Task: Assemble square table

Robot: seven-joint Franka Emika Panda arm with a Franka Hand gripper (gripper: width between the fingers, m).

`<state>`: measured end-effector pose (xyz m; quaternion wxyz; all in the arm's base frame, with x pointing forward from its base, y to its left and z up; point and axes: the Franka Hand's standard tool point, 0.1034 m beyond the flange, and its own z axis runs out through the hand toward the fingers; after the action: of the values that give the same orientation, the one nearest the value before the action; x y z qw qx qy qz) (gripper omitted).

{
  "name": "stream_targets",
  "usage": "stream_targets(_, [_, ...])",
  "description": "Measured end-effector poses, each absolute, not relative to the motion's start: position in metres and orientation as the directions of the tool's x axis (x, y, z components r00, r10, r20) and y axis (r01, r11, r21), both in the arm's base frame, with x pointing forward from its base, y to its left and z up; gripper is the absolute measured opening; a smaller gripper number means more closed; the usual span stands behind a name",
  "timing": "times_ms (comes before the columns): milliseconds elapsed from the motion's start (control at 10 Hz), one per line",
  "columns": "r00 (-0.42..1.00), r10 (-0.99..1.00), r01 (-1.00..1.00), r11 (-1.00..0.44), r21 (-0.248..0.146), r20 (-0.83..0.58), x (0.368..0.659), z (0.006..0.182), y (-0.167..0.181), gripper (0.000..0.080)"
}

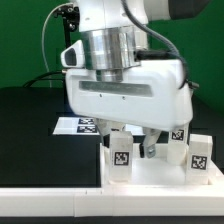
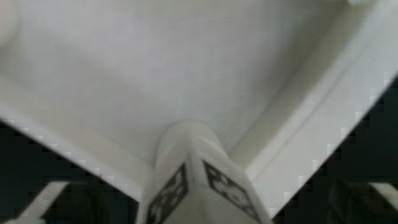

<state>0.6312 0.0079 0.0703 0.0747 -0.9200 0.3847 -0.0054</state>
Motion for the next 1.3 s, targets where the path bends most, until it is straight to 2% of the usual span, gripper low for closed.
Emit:
stream_targets(300, [0.802,-0.597,-0.594,-0.791,-0.145,-0.025,0.631,0.07,0.007,0.0646])
stream_targets(400, [0.896,-0.444,-0.439,-0.89,-0.126,0.016,0.633,0.072,0.003,0.0649])
stream_targets(500, [0.964,-0.246,-0.239,-0.968,-0.078,0.096,0.642,0.077,-0.001,0.0649])
stream_targets(600, [0.976,-0.147,-0.141,-0.989,-0.051,0.161,0.645,0.079,0.003,0.0649])
stream_targets(700, [0.975,-0.171,-0.164,-0.985,-0.058,0.145,0.641,0.076,0.003,0.0649])
stream_targets(900, [0.973,-0.178,-0.171,-0.983,-0.059,0.146,0.642,0.076,0.003,0.0381])
stream_targets(1000, [0.96,-0.242,-0.235,-0.97,-0.067,0.142,0.641,0.076,0.0,0.0288])
stream_targets(1300, [0.85,-0.522,-0.516,-0.853,-0.083,0.075,0.645,0.074,-0.005,0.0288])
